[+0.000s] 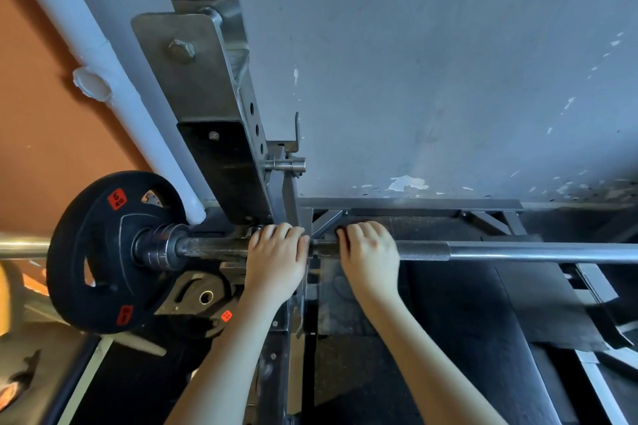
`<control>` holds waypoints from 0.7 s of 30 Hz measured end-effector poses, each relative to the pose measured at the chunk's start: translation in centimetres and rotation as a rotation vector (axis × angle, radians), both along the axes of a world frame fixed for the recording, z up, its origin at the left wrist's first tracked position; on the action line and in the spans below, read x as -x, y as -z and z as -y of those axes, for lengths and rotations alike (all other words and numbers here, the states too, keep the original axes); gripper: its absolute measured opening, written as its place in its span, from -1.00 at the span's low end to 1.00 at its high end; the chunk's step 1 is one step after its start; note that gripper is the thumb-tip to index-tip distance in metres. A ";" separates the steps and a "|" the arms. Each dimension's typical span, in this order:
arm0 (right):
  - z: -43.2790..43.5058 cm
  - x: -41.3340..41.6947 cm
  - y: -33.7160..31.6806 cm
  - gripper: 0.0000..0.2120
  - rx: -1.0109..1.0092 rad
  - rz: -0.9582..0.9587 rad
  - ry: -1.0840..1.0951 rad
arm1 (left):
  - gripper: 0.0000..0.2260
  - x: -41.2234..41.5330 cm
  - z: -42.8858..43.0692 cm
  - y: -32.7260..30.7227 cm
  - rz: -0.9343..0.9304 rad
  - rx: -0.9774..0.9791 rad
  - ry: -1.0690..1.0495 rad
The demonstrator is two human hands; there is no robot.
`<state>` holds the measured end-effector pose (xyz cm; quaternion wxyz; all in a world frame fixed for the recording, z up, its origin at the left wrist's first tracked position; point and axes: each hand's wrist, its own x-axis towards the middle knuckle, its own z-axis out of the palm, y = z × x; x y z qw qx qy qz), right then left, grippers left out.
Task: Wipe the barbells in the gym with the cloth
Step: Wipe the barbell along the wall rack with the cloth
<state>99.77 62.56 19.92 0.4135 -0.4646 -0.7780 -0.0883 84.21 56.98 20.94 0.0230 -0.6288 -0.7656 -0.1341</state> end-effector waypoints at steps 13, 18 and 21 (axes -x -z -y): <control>-0.9 -4.3 -0.1 -0.89 0.062 0.035 0.029 | -0.48 -0.4 -0.1 -0.2 -0.054 0.030 -0.009; -2.1 -9.8 -0.3 -0.75 0.074 0.139 0.029 | -0.49 -0.2 -0.2 0.0 -0.103 0.060 0.008; -2.4 -12.2 0.3 -0.67 0.076 0.033 0.169 | -0.52 -0.1 -0.3 0.0 -0.118 0.059 -0.007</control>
